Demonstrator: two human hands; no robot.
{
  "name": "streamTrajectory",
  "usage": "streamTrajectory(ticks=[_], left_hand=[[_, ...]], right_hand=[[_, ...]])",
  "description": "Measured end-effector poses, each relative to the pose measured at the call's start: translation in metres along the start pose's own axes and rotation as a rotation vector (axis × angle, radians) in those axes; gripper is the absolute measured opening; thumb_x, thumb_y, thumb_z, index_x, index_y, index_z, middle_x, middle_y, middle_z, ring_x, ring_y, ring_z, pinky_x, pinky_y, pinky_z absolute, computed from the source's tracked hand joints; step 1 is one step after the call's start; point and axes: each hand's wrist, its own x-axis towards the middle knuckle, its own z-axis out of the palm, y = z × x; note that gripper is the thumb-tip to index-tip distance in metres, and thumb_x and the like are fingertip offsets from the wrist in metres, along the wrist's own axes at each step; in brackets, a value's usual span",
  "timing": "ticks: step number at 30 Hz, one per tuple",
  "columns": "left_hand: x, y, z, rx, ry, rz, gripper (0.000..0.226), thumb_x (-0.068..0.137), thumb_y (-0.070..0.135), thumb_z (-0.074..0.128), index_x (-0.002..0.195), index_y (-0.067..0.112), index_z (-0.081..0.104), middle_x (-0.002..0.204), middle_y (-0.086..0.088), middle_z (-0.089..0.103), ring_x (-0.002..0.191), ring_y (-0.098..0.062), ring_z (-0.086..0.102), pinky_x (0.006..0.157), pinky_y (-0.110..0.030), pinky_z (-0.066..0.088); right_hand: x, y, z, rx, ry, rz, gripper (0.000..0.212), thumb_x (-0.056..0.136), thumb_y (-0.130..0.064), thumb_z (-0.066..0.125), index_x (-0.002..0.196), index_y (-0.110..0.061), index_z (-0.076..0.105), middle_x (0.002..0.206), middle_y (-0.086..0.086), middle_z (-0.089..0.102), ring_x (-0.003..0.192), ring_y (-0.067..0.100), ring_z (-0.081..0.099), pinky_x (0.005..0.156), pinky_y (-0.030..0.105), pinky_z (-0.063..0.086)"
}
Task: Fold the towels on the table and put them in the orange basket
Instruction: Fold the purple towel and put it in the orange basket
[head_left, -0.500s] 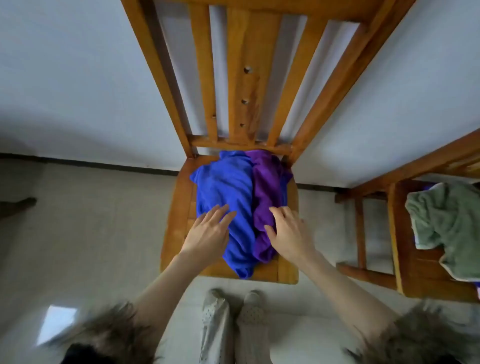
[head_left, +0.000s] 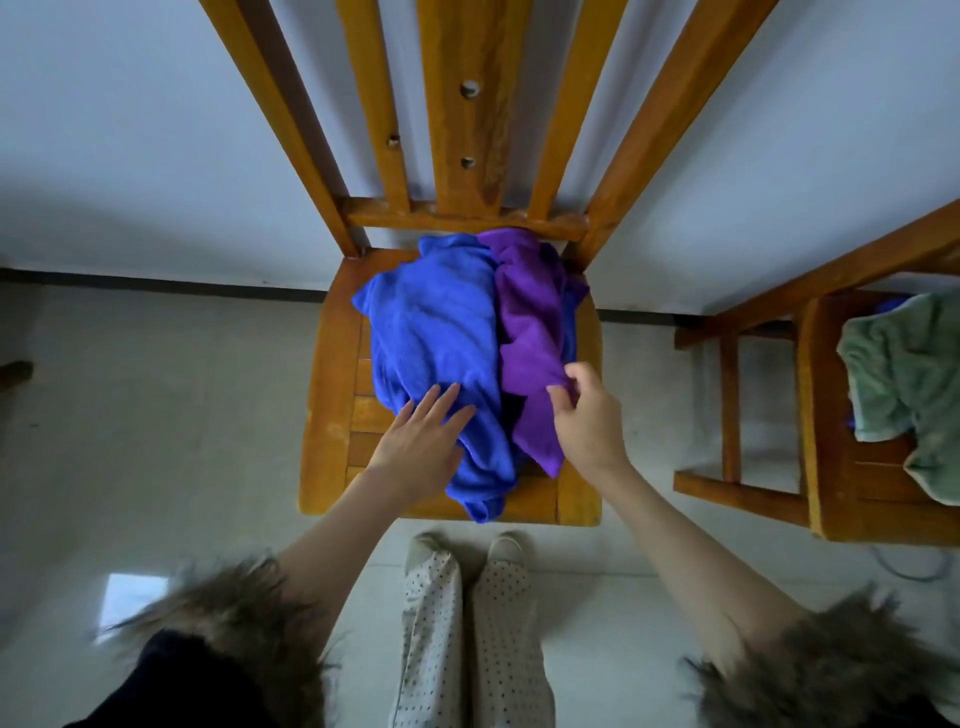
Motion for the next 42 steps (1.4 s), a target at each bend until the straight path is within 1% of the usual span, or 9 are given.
streamTrajectory(ticks=[6, 10, 14, 18, 22, 26, 29, 33, 42], left_hand=[[-0.026, 0.036, -0.077, -0.476, 0.127, -0.100, 0.053, 0.095, 0.023, 0.051, 0.144, 0.017, 0.032, 0.151, -0.007, 0.027, 0.128, -0.029, 0.042, 0.100, -0.034, 0.038], [-0.050, 0.072, -0.165, -0.686, 0.396, -0.068, 0.056, 0.090, 0.022, 0.060, 0.140, 0.013, 0.037, 0.139, -0.007, 0.043, 0.126, -0.018, 0.042, 0.090, -0.007, 0.023], [-0.076, 0.103, -0.250, -0.760, 0.545, -0.009, 0.056, 0.087, 0.026, 0.064, 0.137, 0.016, 0.041, 0.131, -0.004, 0.047, 0.114, -0.012, 0.047, 0.087, -0.006, 0.031], [-0.109, 0.128, -0.317, -0.703, 0.725, 0.071, 0.023, 0.088, 0.012, 0.062, 0.110, 0.006, 0.063, 0.104, -0.006, 0.061, 0.087, -0.012, 0.056, 0.071, 0.003, 0.034], [-0.144, 0.139, -0.375, -0.807, 0.857, 0.099, 0.010, 0.090, 0.005, 0.055, 0.096, 0.006, 0.064, 0.081, 0.003, 0.059, 0.068, 0.005, 0.051, 0.064, -0.003, 0.038], [-0.175, 0.151, -0.418, -0.940, 0.921, 0.155, 0.011, 0.093, 0.005, 0.050, 0.093, 0.009, 0.060, 0.077, 0.005, 0.059, 0.070, -0.002, 0.055, 0.069, -0.022, 0.048], [-0.192, 0.162, -0.438, -0.927, 0.922, 0.173, 0.011, 0.095, 0.010, 0.048, 0.095, 0.010, 0.059, 0.078, 0.006, 0.059, 0.072, -0.004, 0.054, 0.067, -0.017, 0.046], [-0.214, 0.164, -0.456, -0.967, 0.956, 0.184, 0.013, 0.095, 0.012, 0.049, 0.093, 0.012, 0.062, 0.079, 0.007, 0.061, 0.075, -0.006, 0.055, 0.070, -0.017, 0.044], [-0.252, 0.120, -0.464, -1.099, 1.116, 0.002, 0.018, 0.094, 0.011, 0.046, 0.087, 0.019, 0.061, 0.083, 0.000, 0.062, 0.083, -0.019, 0.058, 0.076, -0.033, 0.049]], right_hand=[[-0.010, -0.067, -0.077, 0.088, 0.077, -0.114, 0.026, 0.093, -0.010, 0.051, 0.118, -0.003, 0.057, 0.115, 0.015, 0.063, 0.107, 0.031, 0.057, 0.086, 0.025, 0.038], [-0.024, -0.127, -0.144, 0.105, 0.078, -0.239, 0.027, 0.093, -0.009, 0.051, 0.118, -0.005, 0.059, 0.118, 0.011, 0.063, 0.110, 0.028, 0.057, 0.088, 0.023, 0.038], [-0.047, -0.185, -0.208, 0.110, 0.031, -0.404, 0.027, 0.093, -0.007, 0.052, 0.118, -0.003, 0.060, 0.118, 0.010, 0.063, 0.108, 0.021, 0.057, 0.080, 0.009, 0.034], [-0.074, -0.230, -0.270, 0.154, 0.059, -0.550, 0.024, 0.092, -0.008, 0.054, 0.113, -0.004, 0.063, 0.108, 0.004, 0.063, 0.097, 0.009, 0.053, 0.074, -0.001, 0.036], [-0.097, -0.253, -0.313, 0.214, 0.125, -0.627, 0.016, 0.092, -0.011, 0.056, 0.104, -0.005, 0.065, 0.095, -0.001, 0.063, 0.088, 0.008, 0.056, 0.072, 0.001, 0.037], [-0.126, -0.264, -0.328, 0.237, 0.056, -0.610, 0.027, 0.088, -0.029, 0.063, 0.108, -0.012, 0.056, 0.093, -0.006, 0.062, 0.083, 0.006, 0.058, 0.071, 0.002, 0.039], [-0.140, -0.265, -0.325, 0.141, 0.002, -0.627, 0.044, 0.079, -0.030, 0.073, 0.113, -0.016, 0.048, 0.098, -0.010, 0.059, 0.086, 0.003, 0.058, 0.070, 0.009, 0.043], [-0.142, -0.265, -0.332, 0.173, 0.209, -0.607, 0.024, 0.082, 0.001, 0.058, 0.102, -0.009, 0.052, 0.088, 0.004, 0.056, 0.078, 0.021, 0.054, 0.060, 0.003, 0.035], [-0.137, -0.251, -0.332, 0.303, 0.257, -0.390, 0.006, 0.087, -0.011, 0.060, 0.090, -0.014, 0.065, 0.084, 0.000, 0.062, 0.080, 0.017, 0.056, 0.058, 0.017, 0.035]])
